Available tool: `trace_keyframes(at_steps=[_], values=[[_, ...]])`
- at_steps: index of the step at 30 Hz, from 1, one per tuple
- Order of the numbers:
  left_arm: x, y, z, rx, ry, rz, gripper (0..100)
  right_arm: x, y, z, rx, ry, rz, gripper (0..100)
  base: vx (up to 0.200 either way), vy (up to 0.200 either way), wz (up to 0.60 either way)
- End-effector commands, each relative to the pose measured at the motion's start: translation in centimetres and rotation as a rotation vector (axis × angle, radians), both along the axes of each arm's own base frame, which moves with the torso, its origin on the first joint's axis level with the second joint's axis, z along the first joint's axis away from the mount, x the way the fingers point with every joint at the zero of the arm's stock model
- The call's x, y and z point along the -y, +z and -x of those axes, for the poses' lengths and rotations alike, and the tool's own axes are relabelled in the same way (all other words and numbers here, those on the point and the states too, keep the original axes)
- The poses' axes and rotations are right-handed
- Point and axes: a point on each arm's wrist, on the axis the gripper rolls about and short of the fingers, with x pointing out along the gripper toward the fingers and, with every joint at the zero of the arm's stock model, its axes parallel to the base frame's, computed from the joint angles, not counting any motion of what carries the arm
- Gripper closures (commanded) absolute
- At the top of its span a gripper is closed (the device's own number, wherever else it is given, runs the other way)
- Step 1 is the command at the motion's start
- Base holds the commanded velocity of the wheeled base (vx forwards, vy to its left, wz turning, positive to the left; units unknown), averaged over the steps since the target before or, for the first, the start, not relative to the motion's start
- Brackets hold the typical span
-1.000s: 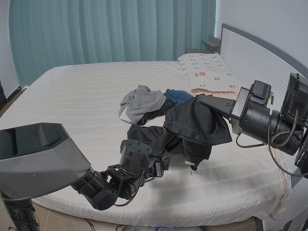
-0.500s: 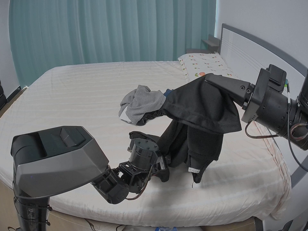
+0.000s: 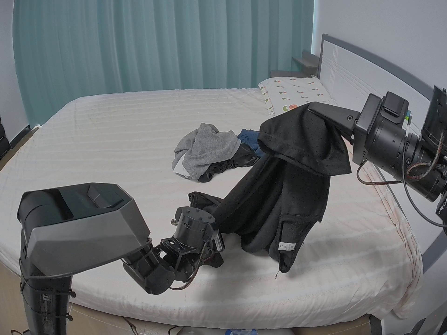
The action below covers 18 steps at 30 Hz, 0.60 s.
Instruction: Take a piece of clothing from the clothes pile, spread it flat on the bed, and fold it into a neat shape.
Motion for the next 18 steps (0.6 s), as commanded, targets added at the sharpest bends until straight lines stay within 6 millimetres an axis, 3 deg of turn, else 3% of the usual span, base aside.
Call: trace_keyframes(at_steps=[1, 7, 11, 12, 13, 16, 18], values=[[-1.8, 2.9, -0.4, 0.032, 0.020, 0.079, 100, 0.4, -1.6, -1.6, -0.050, -0.042, 0.030, 100, 0.000, 0.000, 0.00], [-4.2, 9.5, 1.2, 0.043, -0.067, 0.218, 100, 0.8, -4.6, -4.3, -0.143, -0.100, 0.080, 100, 0.000, 0.000, 0.00], [-5.6, 16.5, 0.8, 0.038, -0.005, 0.362, 100, 0.6, -7.4, -6.6, -0.215, -0.129, 0.119, 100, 0.000, 0.000, 0.00], [-5.6, 16.8, 0.8, 0.038, -0.005, 0.368, 100, 0.6, -7.5, -6.7, -0.215, -0.129, 0.119, 100, 0.000, 0.000, 0.00], [-6.2, 19.6, 1.1, 0.021, -0.013, 0.409, 100, 0.8, -8.0, -8.0, -0.200, -0.154, 0.113, 100, 0.000, 0.000, 0.00], [-7.1, 22.3, 1.6, 0.032, -0.018, 0.435, 100, 1.2, -6.8, -9.5, -0.130, -0.185, 0.076, 100, 0.000, 0.000, 0.00], [-8.2, 24.6, 2.0, 0.072, -0.012, 0.455, 100, 1.9, -3.9, -10.5, -0.055, -0.221, 0.036, 100, 0.000, 0.000, 0.00]])
